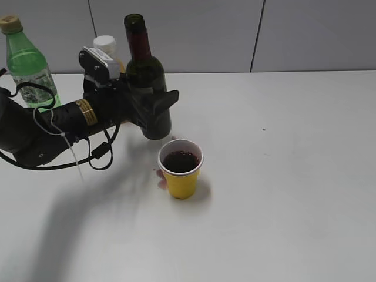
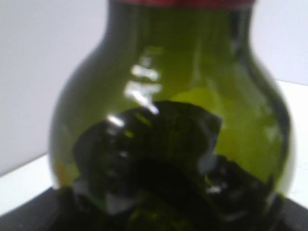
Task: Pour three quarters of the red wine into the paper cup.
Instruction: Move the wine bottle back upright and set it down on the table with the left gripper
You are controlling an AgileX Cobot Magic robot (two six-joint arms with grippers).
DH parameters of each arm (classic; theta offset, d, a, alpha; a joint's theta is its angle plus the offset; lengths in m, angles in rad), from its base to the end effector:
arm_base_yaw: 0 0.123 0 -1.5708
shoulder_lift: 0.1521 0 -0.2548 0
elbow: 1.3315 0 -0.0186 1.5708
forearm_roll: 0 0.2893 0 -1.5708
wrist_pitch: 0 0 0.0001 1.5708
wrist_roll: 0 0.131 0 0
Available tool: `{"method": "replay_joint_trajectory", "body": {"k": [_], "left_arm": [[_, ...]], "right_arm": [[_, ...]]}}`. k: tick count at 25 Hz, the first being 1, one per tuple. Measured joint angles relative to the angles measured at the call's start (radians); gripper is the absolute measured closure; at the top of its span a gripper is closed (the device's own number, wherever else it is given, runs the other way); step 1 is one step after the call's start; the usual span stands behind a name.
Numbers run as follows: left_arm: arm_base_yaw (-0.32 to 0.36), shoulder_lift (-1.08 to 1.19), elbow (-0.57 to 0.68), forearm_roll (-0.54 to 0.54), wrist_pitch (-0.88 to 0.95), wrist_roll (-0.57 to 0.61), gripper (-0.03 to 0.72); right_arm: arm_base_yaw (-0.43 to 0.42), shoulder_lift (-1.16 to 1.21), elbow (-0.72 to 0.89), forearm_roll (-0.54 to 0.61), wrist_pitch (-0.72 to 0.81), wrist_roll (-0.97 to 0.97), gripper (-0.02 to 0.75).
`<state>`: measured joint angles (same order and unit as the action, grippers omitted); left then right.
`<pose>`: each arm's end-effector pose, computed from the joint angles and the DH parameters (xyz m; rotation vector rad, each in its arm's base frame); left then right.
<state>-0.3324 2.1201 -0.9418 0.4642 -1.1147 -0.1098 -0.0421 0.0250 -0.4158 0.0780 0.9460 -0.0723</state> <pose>0.3934 -0.1915 0.0668 0.6614 1.4722 -0.5033 0.1145 0.0035 0.2586 -0.0239 2.0363 0.0213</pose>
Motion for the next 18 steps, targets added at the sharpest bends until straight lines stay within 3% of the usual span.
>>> {"method": "replay_joint_trajectory", "body": {"k": [5, 18], "left_arm": [[0.000, 0.014, -0.045, -0.008, 0.012, 0.057, 0.143], [-0.016, 0.075, -0.082, -0.020, 0.041, 0.061, 0.143]], "right_arm": [[0.000, 0.000, 0.000, 0.000, 0.000, 0.000, 0.146], [0.000, 0.000, 0.000, 0.000, -0.001, 0.000, 0.146]]}}
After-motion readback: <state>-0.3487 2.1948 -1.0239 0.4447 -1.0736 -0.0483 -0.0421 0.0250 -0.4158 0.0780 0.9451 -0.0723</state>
